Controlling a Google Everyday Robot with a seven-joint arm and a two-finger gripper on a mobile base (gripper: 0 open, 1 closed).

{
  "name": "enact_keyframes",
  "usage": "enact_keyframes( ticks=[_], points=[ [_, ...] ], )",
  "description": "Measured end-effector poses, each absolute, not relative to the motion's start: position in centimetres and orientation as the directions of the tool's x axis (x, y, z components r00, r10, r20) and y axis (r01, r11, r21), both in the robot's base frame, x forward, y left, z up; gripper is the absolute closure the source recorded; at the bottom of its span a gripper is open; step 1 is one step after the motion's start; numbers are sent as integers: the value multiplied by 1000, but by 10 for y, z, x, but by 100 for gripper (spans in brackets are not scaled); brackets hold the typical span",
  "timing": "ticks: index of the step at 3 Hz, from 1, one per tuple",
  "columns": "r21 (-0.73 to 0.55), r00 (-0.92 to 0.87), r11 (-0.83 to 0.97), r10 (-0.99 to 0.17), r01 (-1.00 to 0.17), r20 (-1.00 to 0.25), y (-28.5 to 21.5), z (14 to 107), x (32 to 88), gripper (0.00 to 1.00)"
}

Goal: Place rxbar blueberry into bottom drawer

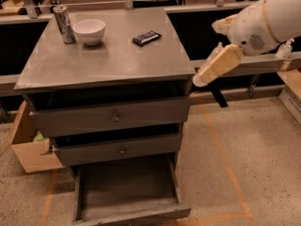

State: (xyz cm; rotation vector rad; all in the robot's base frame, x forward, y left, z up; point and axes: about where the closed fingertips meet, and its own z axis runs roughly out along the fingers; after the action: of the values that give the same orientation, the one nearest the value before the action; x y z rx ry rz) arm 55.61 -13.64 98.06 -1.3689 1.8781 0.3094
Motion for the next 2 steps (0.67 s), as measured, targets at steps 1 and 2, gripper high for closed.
enact_keyframes(
  ticks=[1, 2],
  points=[
    [-208, -51, 446, -503, -871, -863, -80, 976, 624, 0],
    [-175, -82, 546, -415, -820, -906, -60, 963, 682, 0]
  ],
)
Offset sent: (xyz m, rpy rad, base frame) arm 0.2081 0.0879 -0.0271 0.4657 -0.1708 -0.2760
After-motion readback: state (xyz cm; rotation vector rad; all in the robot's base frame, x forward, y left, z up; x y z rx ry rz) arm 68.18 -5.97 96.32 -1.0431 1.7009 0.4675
